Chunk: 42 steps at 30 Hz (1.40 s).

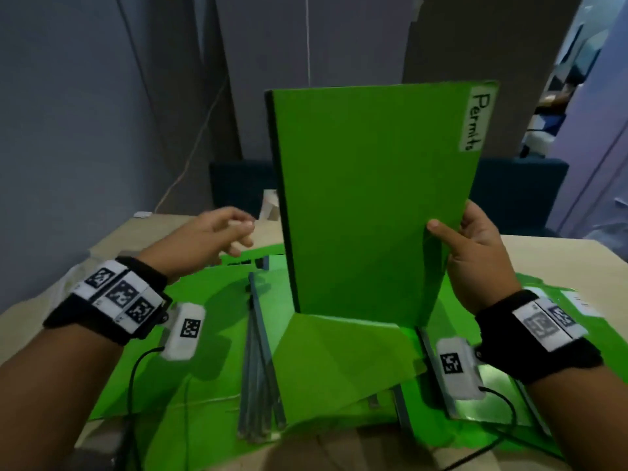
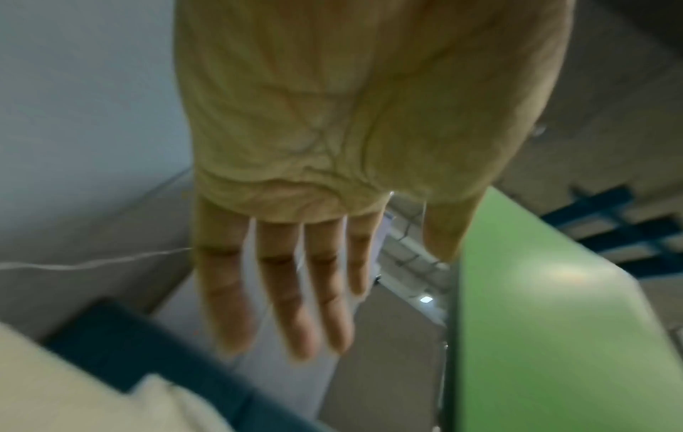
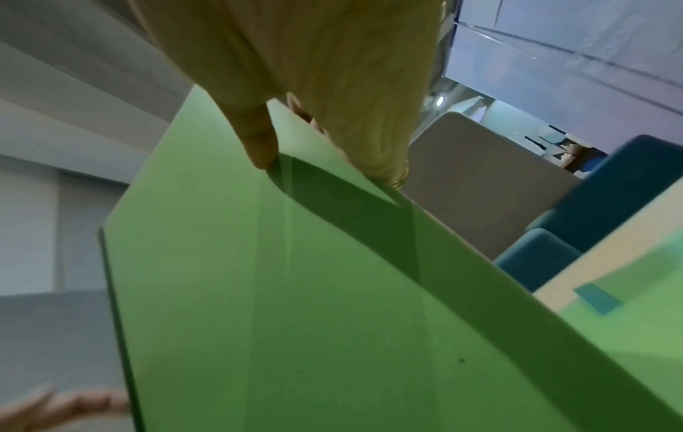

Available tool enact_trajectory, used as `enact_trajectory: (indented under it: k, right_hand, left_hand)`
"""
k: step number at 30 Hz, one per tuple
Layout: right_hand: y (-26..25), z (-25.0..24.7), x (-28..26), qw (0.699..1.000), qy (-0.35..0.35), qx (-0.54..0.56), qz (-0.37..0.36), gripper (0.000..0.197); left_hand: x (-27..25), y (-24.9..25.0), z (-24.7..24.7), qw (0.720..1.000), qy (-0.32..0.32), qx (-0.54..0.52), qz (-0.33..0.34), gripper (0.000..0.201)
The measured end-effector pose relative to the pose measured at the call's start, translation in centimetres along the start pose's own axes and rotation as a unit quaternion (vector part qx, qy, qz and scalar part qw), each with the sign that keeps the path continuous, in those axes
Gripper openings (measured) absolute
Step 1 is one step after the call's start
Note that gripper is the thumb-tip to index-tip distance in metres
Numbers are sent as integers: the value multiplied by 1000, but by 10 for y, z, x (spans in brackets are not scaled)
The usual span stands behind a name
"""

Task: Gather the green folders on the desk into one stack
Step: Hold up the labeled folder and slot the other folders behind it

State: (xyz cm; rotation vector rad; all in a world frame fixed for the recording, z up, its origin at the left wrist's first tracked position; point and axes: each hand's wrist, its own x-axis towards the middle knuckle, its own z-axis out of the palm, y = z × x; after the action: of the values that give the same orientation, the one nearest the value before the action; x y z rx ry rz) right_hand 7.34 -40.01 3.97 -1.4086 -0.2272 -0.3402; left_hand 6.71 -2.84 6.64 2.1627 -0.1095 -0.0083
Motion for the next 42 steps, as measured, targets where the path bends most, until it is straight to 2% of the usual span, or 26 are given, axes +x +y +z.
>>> enact_trajectory:
  k: [1,3,4,7,11,17,22,23,25,27,28,29,31,32,34,36,39,42]
  right_hand:
    - [6,-1,-3,1000,13,-3,5,35]
    - [14,-2,-7,999,32,-8,8,38]
    - [15,-2,-6,999,38,-12,7,40]
    - [18,4,-4,999,42,-9,29,38]
    - [24,14,-5,997,48,2,53,33]
    - [26,19,-8,997,52,-7,54,35]
    - [29,14,-13,996,67,-10,54,37]
    - [30,13,-13,996,72,-10,52,37]
    - [30,15,-13,996,73,-12,48,38]
    - [30,17,-14,997,69,-13,43,40]
    - [30,19,-14,997,66,-13,41,42]
    - [31,19,-14,997,65,-14,41,43]
    - [33,19,-15,997,65,-13,41,40]
    - [33,19,-15,997,67,-12,41,40]
    - [33,18,-16,997,70,-13,40,42]
    - [33,16,-18,996,75,-15,38,38]
    - [34,13,-21,996,78,-19,38,37]
    - [33,13,-21,997,72,-15,37,37]
  left_hand:
    - [0,-27,-4,994,-25,90,-52,41]
    - [-7,-81,-14,950,-81,258,-153,56]
    - [-11,-105,-20,928,-92,307,-192,65]
    - [-26,-149,-37,895,-69,347,-270,80]
    - [-44,-172,-47,882,-42,343,-320,94]
    - [-50,-192,-46,909,5,259,-326,103]
    - [-46,-198,-48,921,3,209,-330,102]
    - [-46,-194,-48,916,0,231,-328,103]
    - [-45,-182,-43,889,2,342,-306,102]
    - [-45,-162,-26,868,5,447,-217,89]
    - [-44,-151,-14,874,-7,455,-173,78]
    - [-43,-141,0,893,-28,423,-150,66]
    - [-41,-122,33,934,-87,312,-149,44]
    - [-39,-115,50,942,-108,280,-152,38]
    - [-33,-104,73,945,-123,263,-153,37]
    - [-27,-100,82,948,-111,250,-165,36]
    - [-22,-106,81,961,-94,134,-222,28]
    - [-26,-110,78,966,-78,61,-240,23]
